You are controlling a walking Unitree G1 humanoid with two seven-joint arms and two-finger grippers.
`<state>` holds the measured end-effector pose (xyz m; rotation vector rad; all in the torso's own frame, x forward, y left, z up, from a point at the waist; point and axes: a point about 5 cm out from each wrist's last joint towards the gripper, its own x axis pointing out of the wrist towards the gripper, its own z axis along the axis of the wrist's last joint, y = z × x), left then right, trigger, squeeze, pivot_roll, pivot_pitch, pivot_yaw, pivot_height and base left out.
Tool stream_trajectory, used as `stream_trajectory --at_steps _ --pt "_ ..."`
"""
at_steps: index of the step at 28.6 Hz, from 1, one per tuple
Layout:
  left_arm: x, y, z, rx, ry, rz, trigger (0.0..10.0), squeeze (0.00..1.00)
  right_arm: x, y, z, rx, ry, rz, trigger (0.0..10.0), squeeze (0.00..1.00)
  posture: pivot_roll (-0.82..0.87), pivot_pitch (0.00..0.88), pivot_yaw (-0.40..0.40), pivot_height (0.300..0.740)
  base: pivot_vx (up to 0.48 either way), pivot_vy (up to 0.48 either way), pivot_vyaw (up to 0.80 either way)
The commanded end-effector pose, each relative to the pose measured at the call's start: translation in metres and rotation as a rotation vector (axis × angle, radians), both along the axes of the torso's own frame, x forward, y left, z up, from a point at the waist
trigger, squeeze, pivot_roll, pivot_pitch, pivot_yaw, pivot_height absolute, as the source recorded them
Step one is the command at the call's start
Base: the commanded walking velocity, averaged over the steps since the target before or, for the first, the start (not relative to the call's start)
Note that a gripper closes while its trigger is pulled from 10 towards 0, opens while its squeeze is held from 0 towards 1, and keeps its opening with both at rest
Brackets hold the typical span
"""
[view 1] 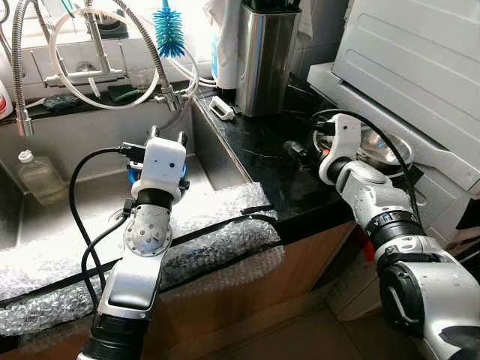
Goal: Kitchen organization
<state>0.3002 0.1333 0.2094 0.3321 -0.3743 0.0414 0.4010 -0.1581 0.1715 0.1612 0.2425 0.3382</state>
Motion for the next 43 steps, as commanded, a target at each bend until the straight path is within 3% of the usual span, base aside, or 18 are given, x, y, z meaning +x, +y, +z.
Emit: stream_trajectory --at_steps 1,15,20,27,36,43 --pt "0.001 -0.005 0.004 0.015 -0.006 -0.021 10.0 0.00 -0.002 0.009 -0.001 0.010 0.003 0.048 10.0 0.00 0.01 0.000 -0.057 0.740 0.000 0.000 0.00" --pt "0.001 -0.004 0.004 0.027 -0.008 -0.017 10.0 0.00 -0.015 0.035 -0.016 0.069 0.030 0.142 10.0 0.00 0.00 0.000 -0.062 0.740 0.000 0.000 0.00" --pt "0.002 -0.003 0.004 0.032 -0.010 -0.014 10.0 0.00 -0.024 0.053 -0.015 0.115 0.022 0.196 10.0 0.00 0.00 0.000 -0.064 0.740 0.000 0.000 0.00" --pt "0.002 -0.003 0.005 0.033 -0.013 -0.011 10.0 0.00 -0.029 0.065 -0.012 0.131 0.016 0.233 10.0 0.00 0.00 0.000 -0.066 0.740 0.000 0.000 0.00" --pt "0.002 -0.001 0.005 0.035 -0.015 -0.002 10.0 0.00 -0.031 0.066 -0.003 0.133 -0.004 0.242 10.0 0.00 0.00 0.000 -0.067 0.740 0.000 0.000 0.00" --pt "0.002 -0.002 0.005 0.038 -0.013 -0.003 10.0 0.00 -0.038 0.075 -0.002 0.138 -0.011 0.294 10.0 0.00 0.00 0.000 -0.067 0.740 0.000 0.000 0.00"
